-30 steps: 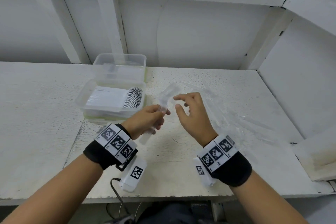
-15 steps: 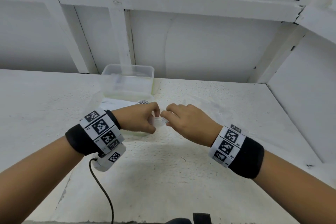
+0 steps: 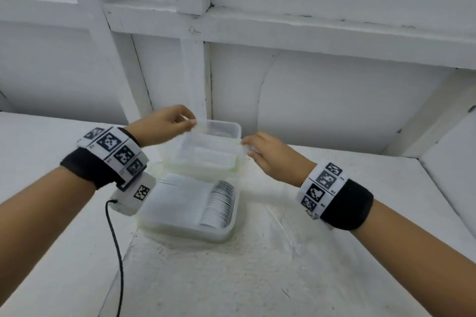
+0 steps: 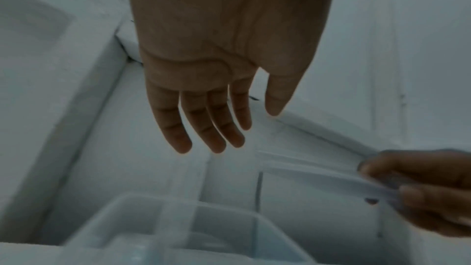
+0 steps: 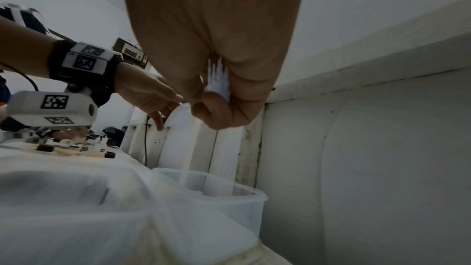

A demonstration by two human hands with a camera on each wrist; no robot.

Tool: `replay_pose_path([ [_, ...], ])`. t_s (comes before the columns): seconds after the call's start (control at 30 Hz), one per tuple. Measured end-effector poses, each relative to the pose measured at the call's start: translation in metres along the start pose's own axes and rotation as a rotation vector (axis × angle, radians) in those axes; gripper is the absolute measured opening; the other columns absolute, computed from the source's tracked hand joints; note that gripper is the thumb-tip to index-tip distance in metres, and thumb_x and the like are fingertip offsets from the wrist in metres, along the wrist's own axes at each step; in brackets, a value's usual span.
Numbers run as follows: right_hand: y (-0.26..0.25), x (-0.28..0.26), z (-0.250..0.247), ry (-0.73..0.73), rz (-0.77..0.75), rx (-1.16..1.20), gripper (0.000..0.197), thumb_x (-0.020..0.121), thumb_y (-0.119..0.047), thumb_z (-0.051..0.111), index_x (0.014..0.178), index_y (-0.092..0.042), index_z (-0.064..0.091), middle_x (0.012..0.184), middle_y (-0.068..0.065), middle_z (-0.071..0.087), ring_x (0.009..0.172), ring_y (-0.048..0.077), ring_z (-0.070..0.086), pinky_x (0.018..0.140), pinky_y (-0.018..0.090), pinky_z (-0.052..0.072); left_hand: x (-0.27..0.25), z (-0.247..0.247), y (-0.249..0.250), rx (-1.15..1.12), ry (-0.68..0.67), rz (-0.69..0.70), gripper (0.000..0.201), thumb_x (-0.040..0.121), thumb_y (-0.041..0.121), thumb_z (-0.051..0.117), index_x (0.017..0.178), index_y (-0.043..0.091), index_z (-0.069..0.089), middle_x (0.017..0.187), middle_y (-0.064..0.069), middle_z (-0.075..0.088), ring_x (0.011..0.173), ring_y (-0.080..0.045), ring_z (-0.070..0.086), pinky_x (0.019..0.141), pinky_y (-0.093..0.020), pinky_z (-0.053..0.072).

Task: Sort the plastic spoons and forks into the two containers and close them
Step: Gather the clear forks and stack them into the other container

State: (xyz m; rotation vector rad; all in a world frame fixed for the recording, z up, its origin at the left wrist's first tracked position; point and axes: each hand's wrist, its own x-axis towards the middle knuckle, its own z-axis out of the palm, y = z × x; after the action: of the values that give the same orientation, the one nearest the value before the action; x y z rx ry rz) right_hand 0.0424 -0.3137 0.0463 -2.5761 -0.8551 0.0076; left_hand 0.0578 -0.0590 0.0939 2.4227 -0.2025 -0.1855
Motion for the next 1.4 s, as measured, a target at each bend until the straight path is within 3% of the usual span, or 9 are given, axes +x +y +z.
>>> replay_pose_path([
  [0.13,0.008,0.055,0.004,-0.091,0.076,-0.012,0.034,0.099,-0.014,0.038,0.132,-0.006,0.045,0.126,0.015,0.047,0.114,0.029,0.048,0.095,0.032,0.035,0.037,-0.02,-0.034,0.119,0.037,-0.193,0.019,0.096,0.028,0.046,0.107,0.014,0.054,0.105,-0.009,0.063,0.087,-0.021,0.056,0.062,-0.025,0.043],
  [0.23,0.008,0.089,0.02,-0.212,0.063,-0.074,0.034,0.1,-0.013,0.035,0.132,-0.005,0.044,0.13,0.016,0.045,0.12,0.029,0.044,0.1,0.036,0.035,0.053,-0.018,-0.05,0.256,-0.073,-0.347,0.025,0.097,0.028,0.043,0.109,0.009,0.052,0.107,-0.01,0.057,0.092,-0.027,0.058,0.075,-0.036,0.051],
  [0.43,0.008,0.123,0.05,-0.38,0.049,-0.162,0.033,0.1,-0.01,0.034,0.131,-0.007,0.045,0.13,0.014,0.047,0.116,0.03,0.049,0.097,0.037,0.039,0.07,-0.004,-0.077,0.056,-0.076,-0.514,0.03,0.097,0.015,0.044,0.113,-0.008,0.055,0.09,-0.011,0.058,0.077,-0.03,0.061,0.079,-0.042,0.054],
  [0.53,0.006,0.128,0.055,-0.454,0.051,-0.197,0.033,0.099,-0.012,0.036,0.13,-0.008,0.047,0.128,0.013,0.051,0.116,0.029,0.05,0.097,0.037,0.039,0.074,-0.005,-0.082,0.022,-0.062,-0.544,0.028,0.095,0.01,0.047,0.111,-0.01,0.056,0.086,-0.012,0.058,0.068,-0.028,0.062,0.074,-0.04,0.056],
  [0.67,0.009,0.131,0.06,-0.524,0.091,-0.224,0.034,0.098,-0.022,0.044,0.13,-0.013,0.05,0.131,0.008,0.054,0.119,0.025,0.049,0.099,0.034,0.039,0.076,-0.003,-0.086,0.015,-0.093,-0.554,0.027,0.095,0.01,0.047,0.111,-0.008,0.059,0.089,-0.013,0.062,0.072,-0.03,0.063,0.075,-0.039,0.056],
  [0.87,0.008,0.135,0.057,-0.541,0.122,-0.184,0.039,0.095,-0.023,0.051,0.133,-0.012,0.051,0.135,0.007,0.049,0.124,0.021,0.045,0.1,0.026,0.033,0.078,0.003,-0.089,0.0,-0.102,-0.563,0.022,0.096,0.009,0.045,0.109,-0.005,0.056,0.081,-0.012,0.059,0.064,-0.023,0.06,0.06,-0.033,0.055],
  [0.97,0.008,0.137,0.054,-0.533,0.154,-0.087,0.037,0.095,-0.027,0.052,0.128,-0.01,0.055,0.129,0.005,0.057,0.119,0.02,0.051,0.096,0.025,0.036,0.078,0.003,-0.091,-0.022,-0.086,-0.569,0.016,0.095,0.005,0.044,0.106,-0.001,0.055,0.075,-0.011,0.059,0.062,-0.022,0.061,0.051,-0.029,0.055],
  [1.2,0.01,0.138,0.055,-0.53,0.137,0.0,0.026,0.092,-0.018,0.057,0.115,-0.009,0.064,0.118,0.005,0.064,0.111,0.019,0.056,0.088,0.021,0.038,0.079,0.004,-0.096,-0.047,-0.059,-0.559,0.018,0.094,0.002,0.045,0.107,-0.002,0.056,0.075,-0.012,0.061,0.065,-0.026,0.063,0.071,-0.039,0.056],
  [1.4,0.007,0.134,0.049,-0.486,0.143,-0.051,0.034,0.095,-0.024,0.05,0.125,-0.01,0.058,0.127,0.004,0.059,0.117,0.018,0.053,0.095,0.024,0.037,0.071,0.002,-0.084,0.048,-0.065,-0.543,0.025,0.096,0.011,0.044,0.115,-0.001,0.055,0.087,-0.011,0.059,0.072,-0.025,0.057,0.064,-0.032,0.05],
])
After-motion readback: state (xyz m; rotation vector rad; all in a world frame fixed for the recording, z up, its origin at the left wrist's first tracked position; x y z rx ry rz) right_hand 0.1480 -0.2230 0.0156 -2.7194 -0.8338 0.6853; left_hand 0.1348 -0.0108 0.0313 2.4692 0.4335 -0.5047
